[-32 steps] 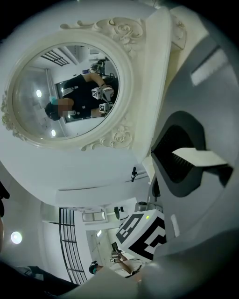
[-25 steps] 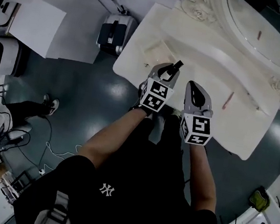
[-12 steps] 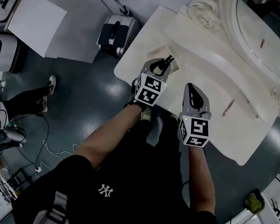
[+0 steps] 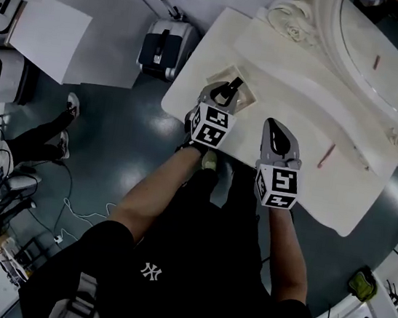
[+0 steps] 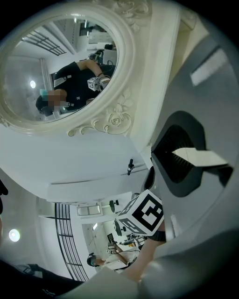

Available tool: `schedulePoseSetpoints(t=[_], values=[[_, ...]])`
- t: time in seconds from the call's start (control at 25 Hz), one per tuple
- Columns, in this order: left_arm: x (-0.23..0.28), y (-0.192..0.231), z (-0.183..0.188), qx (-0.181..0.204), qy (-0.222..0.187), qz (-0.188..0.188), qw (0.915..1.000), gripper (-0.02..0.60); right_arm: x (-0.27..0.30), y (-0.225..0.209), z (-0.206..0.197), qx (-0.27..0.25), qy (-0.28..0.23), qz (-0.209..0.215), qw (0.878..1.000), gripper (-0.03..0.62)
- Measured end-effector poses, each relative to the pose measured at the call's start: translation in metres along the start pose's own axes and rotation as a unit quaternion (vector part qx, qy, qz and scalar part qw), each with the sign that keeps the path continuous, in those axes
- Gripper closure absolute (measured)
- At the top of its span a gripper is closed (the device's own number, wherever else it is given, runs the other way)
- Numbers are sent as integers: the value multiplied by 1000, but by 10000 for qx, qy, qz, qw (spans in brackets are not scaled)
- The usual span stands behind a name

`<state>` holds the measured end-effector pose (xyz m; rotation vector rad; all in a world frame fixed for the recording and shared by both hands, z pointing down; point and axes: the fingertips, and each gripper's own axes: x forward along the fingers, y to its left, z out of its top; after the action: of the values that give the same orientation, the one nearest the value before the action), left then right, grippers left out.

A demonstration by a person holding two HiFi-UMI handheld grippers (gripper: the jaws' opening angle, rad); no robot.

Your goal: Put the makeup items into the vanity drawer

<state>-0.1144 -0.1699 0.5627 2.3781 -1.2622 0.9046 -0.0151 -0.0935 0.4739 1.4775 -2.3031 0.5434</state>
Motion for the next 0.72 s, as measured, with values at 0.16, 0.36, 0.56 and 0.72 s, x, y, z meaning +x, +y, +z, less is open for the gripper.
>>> schedulePoseSetpoints(t=[0.16, 0.36, 0.56, 0.72], values=[[2, 2, -3, 11, 62, 1, 10000, 482, 1, 0, -1, 6, 21, -1, 10000, 571], [4, 1, -6, 19, 88, 30, 10000, 482, 0, -2, -2, 18, 42, -34, 10000, 570], [3, 2, -5, 26, 64, 44, 10000, 482, -3, -3, -3, 24, 17, -68, 10000, 571], [-1, 0, 1, 69, -6, 66, 10000, 482, -7, -6, -3, 39, -17, -118, 9999, 571]])
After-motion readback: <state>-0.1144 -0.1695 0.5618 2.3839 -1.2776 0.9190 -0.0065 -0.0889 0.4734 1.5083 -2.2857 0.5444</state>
